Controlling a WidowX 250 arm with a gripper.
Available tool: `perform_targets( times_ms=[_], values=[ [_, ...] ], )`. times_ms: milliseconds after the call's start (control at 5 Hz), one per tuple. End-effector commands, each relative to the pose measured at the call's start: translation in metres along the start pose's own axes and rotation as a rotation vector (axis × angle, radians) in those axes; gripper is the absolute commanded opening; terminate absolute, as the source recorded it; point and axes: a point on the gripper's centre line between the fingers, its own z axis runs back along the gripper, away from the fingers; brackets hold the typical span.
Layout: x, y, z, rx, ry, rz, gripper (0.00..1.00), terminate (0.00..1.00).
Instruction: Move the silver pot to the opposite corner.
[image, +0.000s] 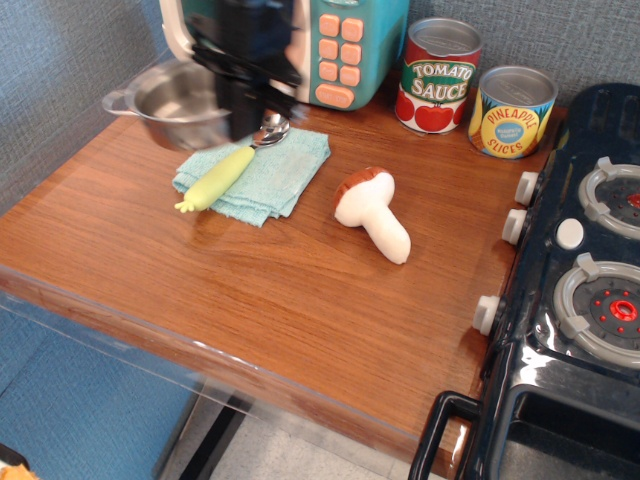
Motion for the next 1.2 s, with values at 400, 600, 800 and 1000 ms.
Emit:
perform_targets(
  times_ms=[400, 600, 800, 1000],
  values=[
    [-0.033, -0.146, -0.007, -0.023, 0.06, -0.134, 0.0, 0.0],
    [-0.025, -0.157, -0.025, -0.031, 0.092, -0.18, 0.0, 0.0],
    [-0.021, -0.157, -0.042, -0.045, 0.124, -0.176, 0.0, 0.0],
    [-0.017, -0.151, -0.057, -0.05, 0.153, -0.163, 0.0, 0.0]
  ],
)
